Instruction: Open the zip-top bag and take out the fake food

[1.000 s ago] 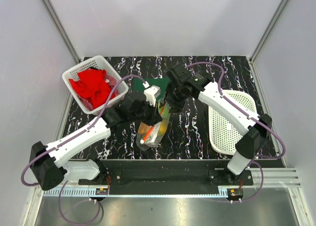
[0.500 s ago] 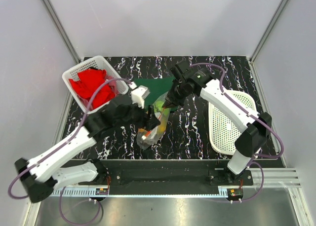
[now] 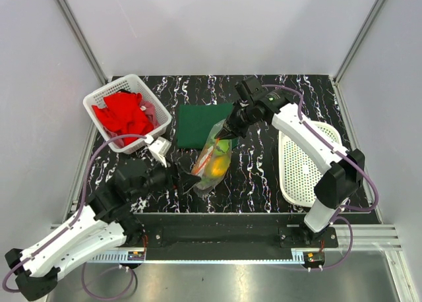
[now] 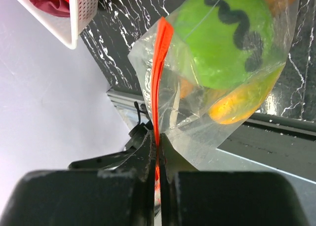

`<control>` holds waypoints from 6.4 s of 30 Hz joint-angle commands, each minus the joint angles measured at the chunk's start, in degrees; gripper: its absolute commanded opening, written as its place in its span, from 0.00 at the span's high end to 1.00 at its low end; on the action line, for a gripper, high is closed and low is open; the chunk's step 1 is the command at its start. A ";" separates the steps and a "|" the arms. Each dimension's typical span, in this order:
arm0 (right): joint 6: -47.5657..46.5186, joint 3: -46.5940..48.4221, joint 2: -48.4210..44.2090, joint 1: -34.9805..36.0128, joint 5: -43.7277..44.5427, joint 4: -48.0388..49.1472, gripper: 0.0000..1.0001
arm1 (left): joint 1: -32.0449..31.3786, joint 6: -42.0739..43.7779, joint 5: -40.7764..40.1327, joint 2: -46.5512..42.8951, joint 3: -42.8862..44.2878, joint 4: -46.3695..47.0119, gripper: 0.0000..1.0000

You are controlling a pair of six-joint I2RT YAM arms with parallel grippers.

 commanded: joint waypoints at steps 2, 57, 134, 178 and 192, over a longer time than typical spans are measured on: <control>1.87 -0.79 -2.75 -1.84 -4.65 3.16 1.00 | -0.20 2.93 -1.29 -4.54 -5.24 11.62 0.27; -39.23 3.69 -8.36 -4.40 -6.23 -5.97 0.15 | -0.02 9.00 5.11 6.08 0.71 10.23 1.00; -56.93 -20.22 -16.55 7.73 -33.21 35.15 1.00 | 12.90 2.59 25.86 7.93 -3.67 31.93 0.87; -55.69 -23.02 -18.74 4.57 -29.88 35.51 1.00 | 15.27 -1.10 11.19 -2.61 -7.53 26.13 1.00; -54.12 -41.03 -37.01 -2.37 -15.21 31.82 1.00 | 16.41 8.39 -9.63 -5.95 1.35 8.64 1.00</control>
